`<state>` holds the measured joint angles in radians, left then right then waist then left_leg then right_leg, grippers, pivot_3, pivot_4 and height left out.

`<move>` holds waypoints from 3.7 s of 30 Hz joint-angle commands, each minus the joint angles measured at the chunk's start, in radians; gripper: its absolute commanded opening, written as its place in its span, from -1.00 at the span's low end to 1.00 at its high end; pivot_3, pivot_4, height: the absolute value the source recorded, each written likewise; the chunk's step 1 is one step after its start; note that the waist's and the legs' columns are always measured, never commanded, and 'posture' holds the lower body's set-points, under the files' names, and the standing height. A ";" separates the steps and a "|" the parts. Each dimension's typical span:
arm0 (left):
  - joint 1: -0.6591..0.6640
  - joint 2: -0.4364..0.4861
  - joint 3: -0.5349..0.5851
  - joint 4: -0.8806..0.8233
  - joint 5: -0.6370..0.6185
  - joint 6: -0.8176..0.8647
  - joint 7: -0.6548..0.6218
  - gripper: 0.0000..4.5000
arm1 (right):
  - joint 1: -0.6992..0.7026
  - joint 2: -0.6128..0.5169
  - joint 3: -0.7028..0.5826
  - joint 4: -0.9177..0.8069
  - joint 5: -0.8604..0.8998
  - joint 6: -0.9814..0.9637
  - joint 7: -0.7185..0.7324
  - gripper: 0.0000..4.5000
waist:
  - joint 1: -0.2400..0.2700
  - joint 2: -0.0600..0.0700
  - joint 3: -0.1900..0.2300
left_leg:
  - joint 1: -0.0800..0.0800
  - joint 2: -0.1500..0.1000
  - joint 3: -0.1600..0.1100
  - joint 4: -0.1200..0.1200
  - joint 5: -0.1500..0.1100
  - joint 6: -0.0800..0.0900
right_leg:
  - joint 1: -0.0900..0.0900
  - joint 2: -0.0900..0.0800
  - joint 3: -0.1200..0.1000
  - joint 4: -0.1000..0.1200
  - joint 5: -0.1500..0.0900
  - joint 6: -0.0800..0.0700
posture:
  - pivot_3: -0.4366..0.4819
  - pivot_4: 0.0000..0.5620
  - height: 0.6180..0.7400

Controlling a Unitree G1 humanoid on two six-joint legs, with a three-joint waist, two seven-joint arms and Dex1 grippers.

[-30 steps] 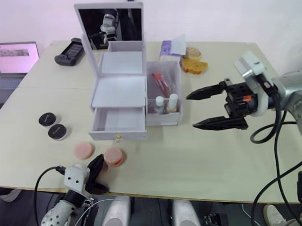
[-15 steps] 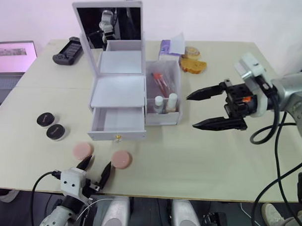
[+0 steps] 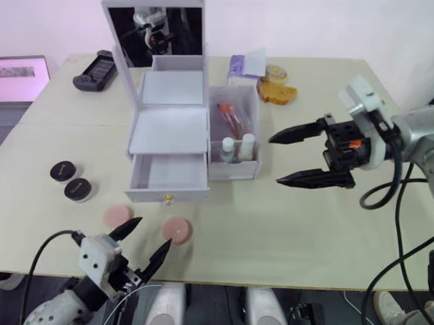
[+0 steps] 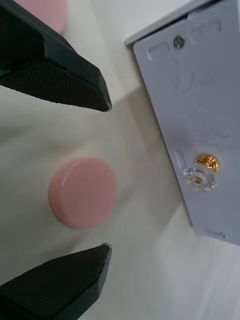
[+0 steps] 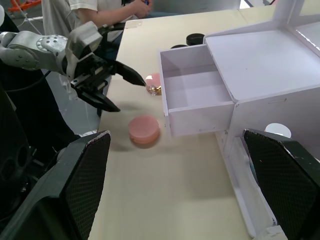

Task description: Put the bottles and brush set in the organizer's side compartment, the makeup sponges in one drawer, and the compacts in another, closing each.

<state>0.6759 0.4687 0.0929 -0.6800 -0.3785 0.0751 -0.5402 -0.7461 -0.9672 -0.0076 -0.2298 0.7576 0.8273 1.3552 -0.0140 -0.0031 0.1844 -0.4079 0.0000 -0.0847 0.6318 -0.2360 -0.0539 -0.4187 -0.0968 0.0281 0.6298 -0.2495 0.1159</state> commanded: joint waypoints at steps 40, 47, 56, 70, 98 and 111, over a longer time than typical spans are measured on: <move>-0.346 0.065 -0.156 0.193 0.144 0.100 -0.103 0.19 | 0.019 -0.058 -0.113 -0.064 0.040 0.014 -0.078 1.00 | 0.000 0.001 0.000 | 0.001 0.000 0.000 0.000 0.000 0.000 | 0.001 0.000 0.000 0.001 0.000 0.001 | -0.05 -0.47 1.00; -0.199 0.070 -0.039 0.105 0.039 0.063 -0.142 0.19 | 0.009 -0.045 -0.089 -0.049 0.039 0.002 -0.051 1.00 | -0.004 0.000 0.000 | 0.001 0.000 0.000 0.000 0.000 0.000 | 0.001 0.000 0.000 0.000 0.000 0.000 | -0.05 -0.47 1.00; 0.047 0.075 0.246 -0.084 -0.243 0.034 -0.230 0.19 | -0.028 0.029 -0.001 0.020 -0.009 -0.074 0.007 1.00 | -0.001 -0.001 0.001 | 0.001 0.000 0.000 0.000 0.000 0.000 | 0.001 0.000 0.000 0.000 0.000 0.000 | -0.05 -0.47 1.00; -0.385 0.529 0.464 -0.109 -0.650 0.407 -0.055 0.19 | -0.062 0.117 0.069 0.093 -0.107 -0.160 0.034 1.00 | -0.002 -0.003 0.002 | 0.001 0.000 -0.001 0.000 0.000 0.000 | 0.002 0.000 0.000 0.001 0.000 0.000 | -0.05 -0.47 1.00; -1.093 0.580 -0.040 0.199 -0.443 0.769 -0.200 0.19 | 0.126 0.022 -0.120 -0.118 0.007 -0.067 -0.116 1.00 | -0.007 -0.006 0.005 | 0.001 0.000 -0.002 -0.001 0.000 0.000 | 0.000 0.002 0.000 0.002 0.003 0.005 | -0.05 -0.47 1.00; -0.986 0.518 0.053 0.154 -0.414 0.750 -0.190 0.19 | 0.086 0.035 -0.079 -0.078 -0.004 -0.088 -0.101 1.00 | 0.000 -0.007 0.005 | 0.001 0.000 -0.003 0.000 0.000 0.000 | 0.001 0.002 0.000 0.002 0.002 0.005 | -0.05 -0.47 1.00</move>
<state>-0.2919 0.9898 0.1150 -0.4958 -0.7934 0.8256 -0.7350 -0.6383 -0.9299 -0.0776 -0.3037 0.7494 0.7545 1.2506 -0.0144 -0.0100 0.1898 -0.4070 0.0004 -0.0873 0.6318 -0.2356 -0.0538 -0.4174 -0.0948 0.0281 0.6319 -0.2471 0.1206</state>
